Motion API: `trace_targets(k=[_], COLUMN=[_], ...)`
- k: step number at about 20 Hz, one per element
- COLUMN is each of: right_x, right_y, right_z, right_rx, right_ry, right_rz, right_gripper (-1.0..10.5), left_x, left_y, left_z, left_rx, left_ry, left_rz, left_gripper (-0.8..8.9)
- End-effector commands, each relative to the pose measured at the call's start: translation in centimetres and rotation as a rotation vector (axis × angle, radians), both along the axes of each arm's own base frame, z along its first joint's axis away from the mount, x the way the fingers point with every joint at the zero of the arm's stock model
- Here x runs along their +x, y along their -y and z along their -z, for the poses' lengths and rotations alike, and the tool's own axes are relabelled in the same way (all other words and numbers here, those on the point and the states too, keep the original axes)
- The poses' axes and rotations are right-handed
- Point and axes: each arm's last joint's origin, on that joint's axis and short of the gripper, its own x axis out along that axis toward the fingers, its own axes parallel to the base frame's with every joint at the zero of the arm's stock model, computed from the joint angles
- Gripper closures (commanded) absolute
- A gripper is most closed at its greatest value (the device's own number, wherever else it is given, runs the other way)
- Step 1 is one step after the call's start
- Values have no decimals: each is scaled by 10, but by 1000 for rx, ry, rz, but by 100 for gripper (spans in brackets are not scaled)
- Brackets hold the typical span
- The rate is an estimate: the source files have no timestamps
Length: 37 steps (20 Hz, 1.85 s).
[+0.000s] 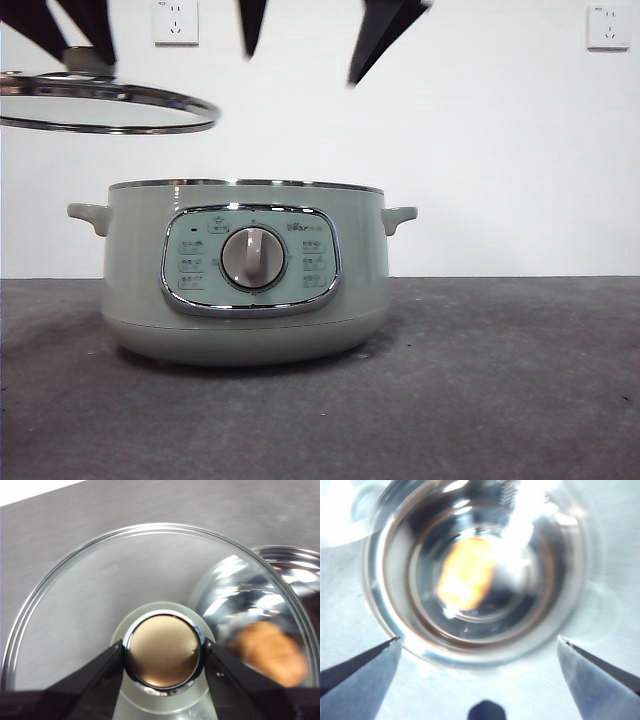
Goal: Pick up the potato,open the lid,put the potato in the pot,close the lid
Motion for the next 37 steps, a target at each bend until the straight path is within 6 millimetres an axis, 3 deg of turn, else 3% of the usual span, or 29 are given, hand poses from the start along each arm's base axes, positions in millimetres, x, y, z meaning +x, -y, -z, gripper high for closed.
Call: trace_targets(k=[1,4,7,11,15,19,25,31,37], right_x=[-17,-39,-62,-92,-117,-136,-156,-165,-173], right_y=[19,40,62,93,119,138,159,168,176], right_z=[-18,-40,-47,-33,-10,4,2,-3,-6], right_rx=[-34,-1,14,-11,-35,-23,37,77,107], right_ry=[21,62,75,49,6,-18,8,30,54], right_rz=[5,-3,-3,-4,21,25,50,67,72], right_gripper=[223,223,223,223,223,223,223,223,223], left_x=[1,5,10,10,2,0,1,13,18], left_y=[17,40,66,96,117,120,120,129,132], left_z=[-2,8,22,36,36,36,36,55,60], left_rx=[-28,-35,-26,-21,13,2,4,14,19], left_ry=[23,-17,-56,-100,-64,-68,-60,-118,-120], left_rz=[40,95,162,231,257,256,240,227,226], left_gripper=[823,823,823,823,823,823,823,823,823])
